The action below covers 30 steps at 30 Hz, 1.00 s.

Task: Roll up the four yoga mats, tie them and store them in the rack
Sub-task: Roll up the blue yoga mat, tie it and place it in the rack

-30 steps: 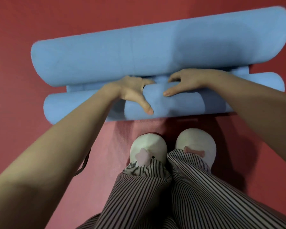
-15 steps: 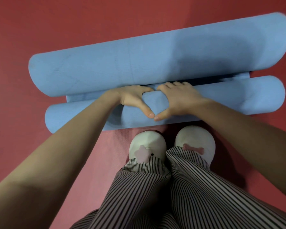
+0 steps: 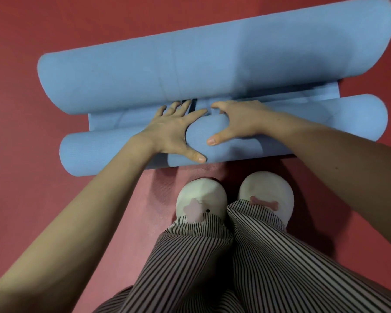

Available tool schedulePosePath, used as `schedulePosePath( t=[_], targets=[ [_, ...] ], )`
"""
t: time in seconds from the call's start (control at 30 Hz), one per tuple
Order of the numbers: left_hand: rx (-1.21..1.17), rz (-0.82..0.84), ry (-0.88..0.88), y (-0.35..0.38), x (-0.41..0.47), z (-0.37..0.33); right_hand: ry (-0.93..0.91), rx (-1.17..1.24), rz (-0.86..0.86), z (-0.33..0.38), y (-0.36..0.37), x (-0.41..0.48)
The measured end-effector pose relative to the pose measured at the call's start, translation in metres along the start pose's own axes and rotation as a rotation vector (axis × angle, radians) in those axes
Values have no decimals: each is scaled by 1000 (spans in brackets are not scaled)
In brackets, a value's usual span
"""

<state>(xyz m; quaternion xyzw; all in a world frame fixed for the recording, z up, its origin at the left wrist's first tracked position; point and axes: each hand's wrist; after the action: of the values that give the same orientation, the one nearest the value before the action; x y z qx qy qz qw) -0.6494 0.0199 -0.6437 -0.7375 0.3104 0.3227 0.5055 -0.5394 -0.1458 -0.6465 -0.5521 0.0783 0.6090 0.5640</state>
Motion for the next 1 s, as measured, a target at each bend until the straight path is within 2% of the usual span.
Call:
schedulePosePath(
  t=[0.3,0.43,0.57,0.67,0.73,0.87,1.0],
  targets=[
    [10,-70,1,-6,6,-5,-20,37,-45,-2,-10,3],
    [-50,19,23,-25,11,-1,-24,-19,-179,-3,-11,0],
    [-180,134,30,-42,17,6,16,-25,-156,9,-12,-6],
    [-266,186,30,-45,19,8,-11,-177,-115,9,-5,-8],
    [-275,144,42,-41,17,7,-14,-241,-99,6,-1,-8],
    [-124,-143,52,-24,6,7,-2,-174,-136,6,-5,-2],
    [122,-207,-24,-4,-2,-3,1,-153,-148,2,-11,3]
  ],
)
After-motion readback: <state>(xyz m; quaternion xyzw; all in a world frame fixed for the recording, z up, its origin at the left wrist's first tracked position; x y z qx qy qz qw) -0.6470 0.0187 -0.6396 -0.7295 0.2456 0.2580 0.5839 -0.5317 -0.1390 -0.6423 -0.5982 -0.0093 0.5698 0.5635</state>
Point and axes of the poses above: each hand's wrist, its own x-axis towards the middle knuckle, its own y-axis out of the palm, z = x × y, and after that the axes turned 12 degrees about z, right-handed
